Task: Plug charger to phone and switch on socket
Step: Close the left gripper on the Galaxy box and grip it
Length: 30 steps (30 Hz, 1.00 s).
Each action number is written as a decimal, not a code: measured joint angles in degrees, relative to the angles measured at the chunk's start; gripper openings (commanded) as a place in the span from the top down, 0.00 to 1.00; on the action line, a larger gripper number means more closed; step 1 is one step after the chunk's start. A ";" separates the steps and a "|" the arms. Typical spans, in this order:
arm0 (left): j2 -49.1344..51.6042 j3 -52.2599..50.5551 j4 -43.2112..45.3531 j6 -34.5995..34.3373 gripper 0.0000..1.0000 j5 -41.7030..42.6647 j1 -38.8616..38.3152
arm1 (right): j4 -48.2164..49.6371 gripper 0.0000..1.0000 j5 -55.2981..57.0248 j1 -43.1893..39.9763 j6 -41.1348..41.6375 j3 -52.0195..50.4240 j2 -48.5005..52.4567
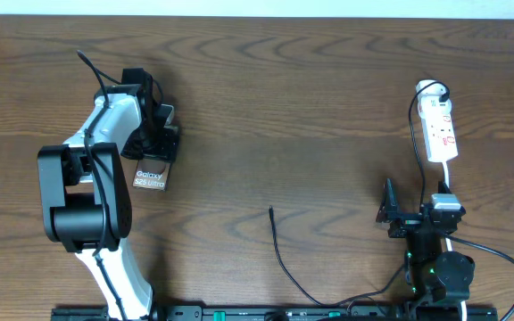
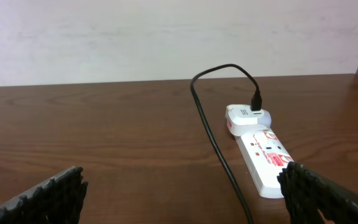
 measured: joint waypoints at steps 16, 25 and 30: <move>0.00 0.00 0.00 0.00 0.93 0.00 0.00 | 0.00 0.01 0.00 0.00 0.00 0.00 0.00; 0.00 0.28 -0.63 0.04 0.93 0.57 0.00 | 0.00 0.01 0.00 0.00 0.00 0.00 0.00; -1.22 0.46 -0.79 0.02 0.93 3.56 -0.02 | 0.00 0.01 0.00 0.00 -0.02 0.00 0.00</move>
